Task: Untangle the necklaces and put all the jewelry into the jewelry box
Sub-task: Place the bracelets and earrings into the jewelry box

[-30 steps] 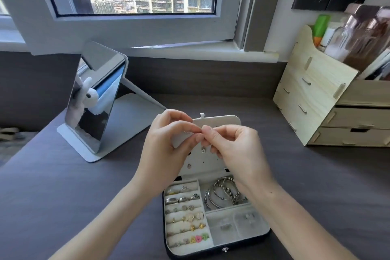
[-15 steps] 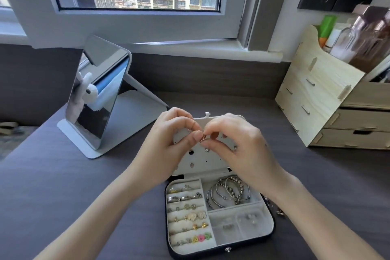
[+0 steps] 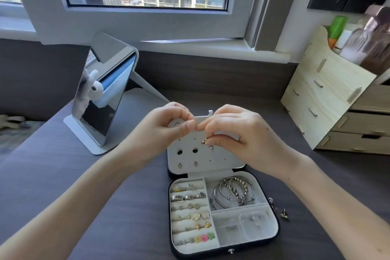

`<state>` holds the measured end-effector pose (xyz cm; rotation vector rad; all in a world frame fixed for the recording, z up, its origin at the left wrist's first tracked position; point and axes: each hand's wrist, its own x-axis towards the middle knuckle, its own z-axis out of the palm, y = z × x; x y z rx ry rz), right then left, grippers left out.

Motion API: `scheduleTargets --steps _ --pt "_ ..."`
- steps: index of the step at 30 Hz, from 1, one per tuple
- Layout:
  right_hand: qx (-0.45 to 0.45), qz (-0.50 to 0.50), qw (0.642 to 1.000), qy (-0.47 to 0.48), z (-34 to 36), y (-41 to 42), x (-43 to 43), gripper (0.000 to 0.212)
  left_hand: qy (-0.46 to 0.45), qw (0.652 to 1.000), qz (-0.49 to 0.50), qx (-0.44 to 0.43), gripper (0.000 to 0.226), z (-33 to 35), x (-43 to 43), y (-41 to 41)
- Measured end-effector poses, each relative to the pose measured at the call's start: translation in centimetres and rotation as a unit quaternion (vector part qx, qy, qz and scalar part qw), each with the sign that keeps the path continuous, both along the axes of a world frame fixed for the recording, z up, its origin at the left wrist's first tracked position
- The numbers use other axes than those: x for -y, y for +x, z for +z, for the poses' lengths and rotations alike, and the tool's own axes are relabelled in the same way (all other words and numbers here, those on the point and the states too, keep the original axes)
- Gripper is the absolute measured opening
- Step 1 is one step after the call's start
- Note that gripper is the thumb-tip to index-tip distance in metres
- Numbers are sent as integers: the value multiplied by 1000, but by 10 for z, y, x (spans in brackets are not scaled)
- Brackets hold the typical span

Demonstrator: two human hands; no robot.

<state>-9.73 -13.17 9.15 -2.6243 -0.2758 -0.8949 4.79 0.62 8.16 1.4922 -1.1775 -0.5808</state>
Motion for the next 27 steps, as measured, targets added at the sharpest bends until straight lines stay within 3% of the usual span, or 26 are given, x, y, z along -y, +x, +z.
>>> scheduleTargets --steps 9,22,27 --pt "117 -194 973 -46 -35 13 -25 22 -22 970 29 -242 18 -2 -7 -2" --pt "90 -270 958 -45 -34 27 -46 14 -67 940 61 -329 16 -21 -29 5" --pt "87 -309 944 -69 -20 25 -56 22 -70 939 35 -334 14 -22 -34 7"
